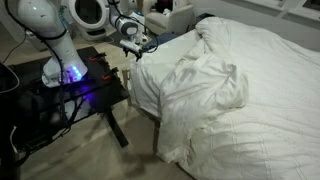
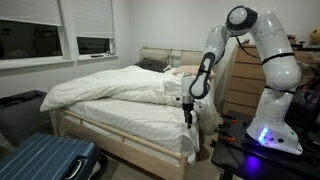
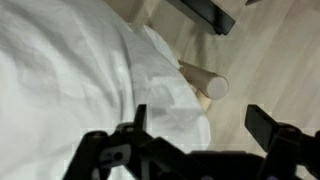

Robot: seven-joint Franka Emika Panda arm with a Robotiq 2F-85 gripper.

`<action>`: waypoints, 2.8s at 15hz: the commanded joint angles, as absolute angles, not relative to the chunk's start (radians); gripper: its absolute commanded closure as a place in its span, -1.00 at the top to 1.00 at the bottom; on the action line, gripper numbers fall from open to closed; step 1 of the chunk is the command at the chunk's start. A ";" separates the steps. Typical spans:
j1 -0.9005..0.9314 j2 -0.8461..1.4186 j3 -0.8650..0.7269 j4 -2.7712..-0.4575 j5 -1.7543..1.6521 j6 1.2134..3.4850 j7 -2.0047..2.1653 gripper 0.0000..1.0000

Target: Straighten the bottom right corner of the bedsheet

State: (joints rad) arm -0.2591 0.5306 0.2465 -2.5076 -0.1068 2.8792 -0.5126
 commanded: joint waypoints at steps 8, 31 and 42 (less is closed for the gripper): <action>0.173 0.400 -0.110 -2.612 -0.303 3.130 -0.250 1.00; 0.649 0.796 -0.349 -2.503 -0.143 3.376 -0.171 0.50; 0.747 0.836 -0.415 -2.495 -0.038 3.395 -0.183 -0.97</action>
State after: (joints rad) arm 0.7139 0.8164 -0.3935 -2.4974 -0.0767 3.3782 -0.1583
